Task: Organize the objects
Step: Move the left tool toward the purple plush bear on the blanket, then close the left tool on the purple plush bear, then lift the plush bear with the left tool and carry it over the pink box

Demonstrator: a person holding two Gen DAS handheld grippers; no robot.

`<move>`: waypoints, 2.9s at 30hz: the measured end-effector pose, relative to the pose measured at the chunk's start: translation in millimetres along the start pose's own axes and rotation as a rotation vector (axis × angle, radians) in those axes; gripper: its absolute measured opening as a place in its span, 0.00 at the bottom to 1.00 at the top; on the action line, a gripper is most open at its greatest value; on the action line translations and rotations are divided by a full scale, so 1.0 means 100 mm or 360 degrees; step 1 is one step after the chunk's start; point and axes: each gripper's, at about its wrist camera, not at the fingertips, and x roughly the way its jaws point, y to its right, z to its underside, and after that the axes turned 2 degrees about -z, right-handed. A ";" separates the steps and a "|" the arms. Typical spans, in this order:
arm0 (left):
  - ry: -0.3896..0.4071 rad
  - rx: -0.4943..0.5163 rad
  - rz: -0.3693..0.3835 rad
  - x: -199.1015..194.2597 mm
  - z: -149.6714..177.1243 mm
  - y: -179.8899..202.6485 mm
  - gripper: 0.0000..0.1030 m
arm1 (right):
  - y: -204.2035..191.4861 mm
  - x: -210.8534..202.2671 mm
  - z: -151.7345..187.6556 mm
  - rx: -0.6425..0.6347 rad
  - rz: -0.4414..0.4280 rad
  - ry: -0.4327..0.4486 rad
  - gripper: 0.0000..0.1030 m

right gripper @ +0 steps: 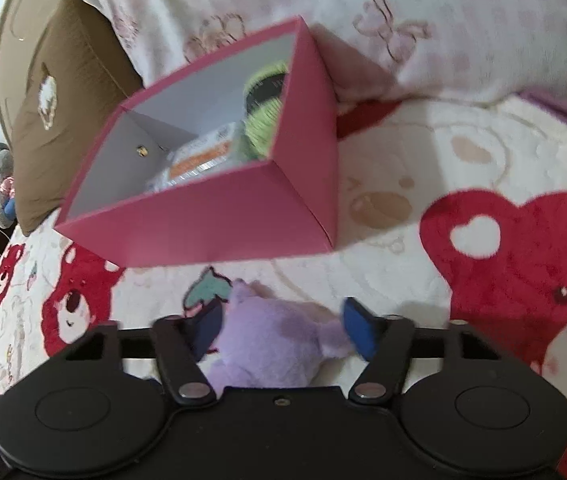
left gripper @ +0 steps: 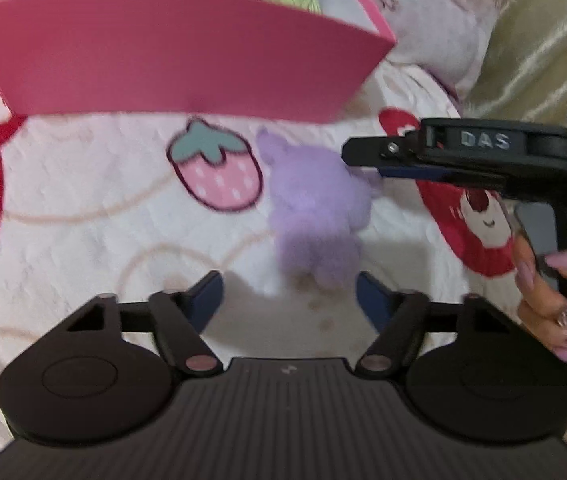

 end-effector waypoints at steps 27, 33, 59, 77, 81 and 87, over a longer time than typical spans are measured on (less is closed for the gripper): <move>-0.0020 -0.0256 0.0305 0.16 0.15 -0.17 0.22 | 0.35 0.22 0.05 0.0270 -0.0111 -0.0024 0.51; 0.0053 -0.0337 0.0328 0.16 0.14 -0.26 0.22 | 0.30 0.16 0.04 0.0233 -0.0119 -0.0048 0.36; 0.0139 -0.0411 0.0236 0.03 0.09 -0.61 0.26 | -0.37 -0.19 0.41 -0.0203 -0.0094 -0.0309 0.58; 0.0155 -0.0274 0.0149 0.09 0.14 -0.51 0.26 | -0.37 0.14 0.44 -0.0311 -0.0023 -0.0274 0.43; 0.0168 -0.0255 0.0149 0.09 0.15 -0.47 0.24 | -0.37 0.18 0.46 -0.0333 -0.0017 -0.0253 0.43; 0.0180 -0.0207 0.0164 0.01 0.15 -0.40 0.25 | -0.45 0.12 0.52 -0.0414 -0.0022 -0.0199 0.44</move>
